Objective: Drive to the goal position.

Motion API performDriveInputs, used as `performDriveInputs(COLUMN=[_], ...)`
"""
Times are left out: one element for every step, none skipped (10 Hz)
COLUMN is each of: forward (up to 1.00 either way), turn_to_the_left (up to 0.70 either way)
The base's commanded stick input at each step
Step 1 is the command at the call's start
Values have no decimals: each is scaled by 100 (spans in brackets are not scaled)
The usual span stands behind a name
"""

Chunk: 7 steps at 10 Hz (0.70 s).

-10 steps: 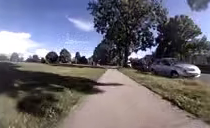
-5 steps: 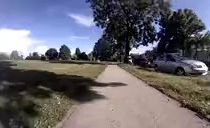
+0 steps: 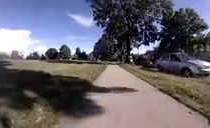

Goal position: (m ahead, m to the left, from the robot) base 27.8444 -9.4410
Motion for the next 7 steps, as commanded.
performDriveInputs(forward=[100, 100, 100, 100, 100, 100, 100], turn_to_the_left=[-18, -37, 0, 0, 0, 0, 0])
